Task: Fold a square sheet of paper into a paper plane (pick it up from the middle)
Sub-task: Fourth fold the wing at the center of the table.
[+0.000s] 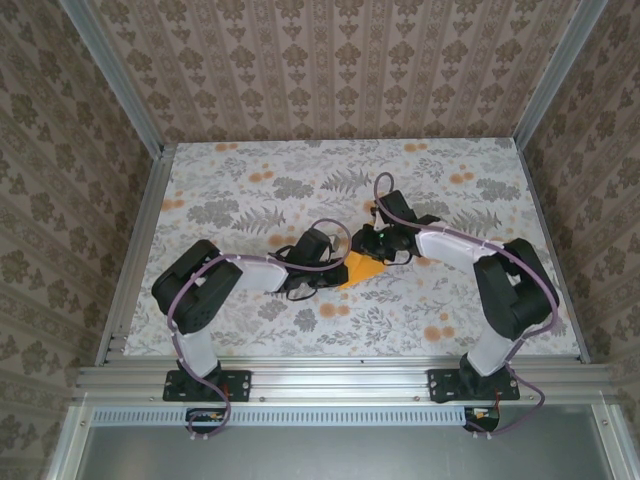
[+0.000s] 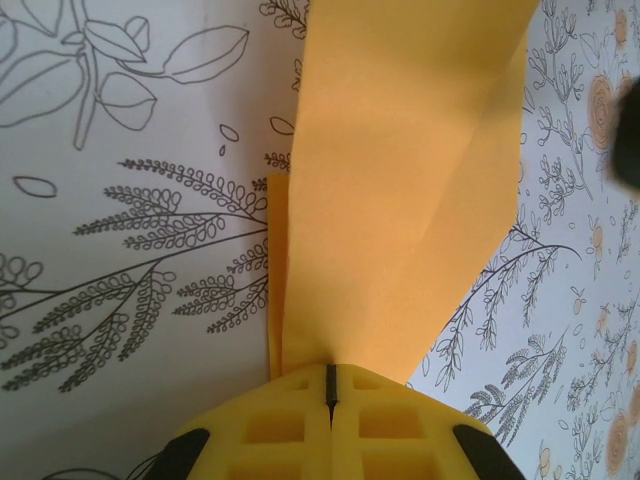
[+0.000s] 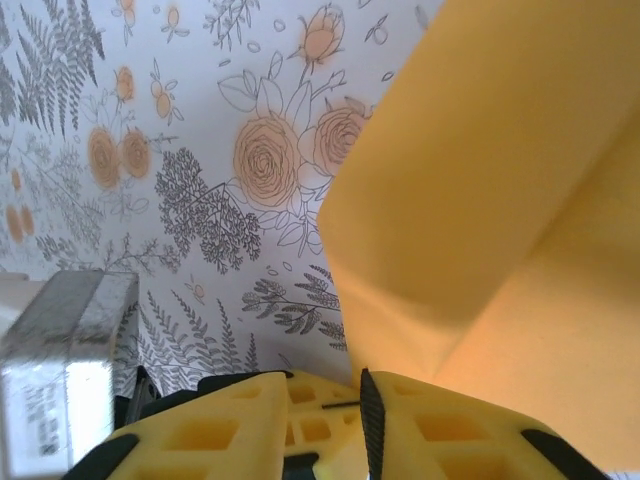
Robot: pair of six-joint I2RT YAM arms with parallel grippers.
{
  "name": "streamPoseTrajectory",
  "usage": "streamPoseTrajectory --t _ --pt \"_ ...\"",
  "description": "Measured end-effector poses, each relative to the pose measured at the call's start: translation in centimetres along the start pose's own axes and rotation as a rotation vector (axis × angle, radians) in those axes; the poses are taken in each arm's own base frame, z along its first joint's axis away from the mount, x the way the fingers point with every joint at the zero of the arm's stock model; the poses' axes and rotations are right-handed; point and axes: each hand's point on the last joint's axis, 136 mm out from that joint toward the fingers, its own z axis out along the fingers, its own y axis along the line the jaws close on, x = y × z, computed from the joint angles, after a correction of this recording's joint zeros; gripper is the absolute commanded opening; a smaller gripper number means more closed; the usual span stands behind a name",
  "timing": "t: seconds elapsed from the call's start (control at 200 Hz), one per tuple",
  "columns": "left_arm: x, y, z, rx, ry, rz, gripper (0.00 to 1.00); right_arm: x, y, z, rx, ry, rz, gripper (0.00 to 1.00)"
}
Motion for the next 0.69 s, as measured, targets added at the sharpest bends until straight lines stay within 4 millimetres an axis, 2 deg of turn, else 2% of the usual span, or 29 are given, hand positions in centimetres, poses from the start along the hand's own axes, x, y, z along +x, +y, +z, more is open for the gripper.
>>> streamPoseTrajectory --t 0.22,0.695 --pt "0.0 0.0 0.0 -0.003 0.006 0.002 0.02 1.4 -1.8 3.0 0.033 0.085 0.016 0.23" --pt "0.0 0.0 0.0 -0.006 0.009 0.001 0.02 1.4 -2.9 3.7 0.065 0.087 0.024 0.23"
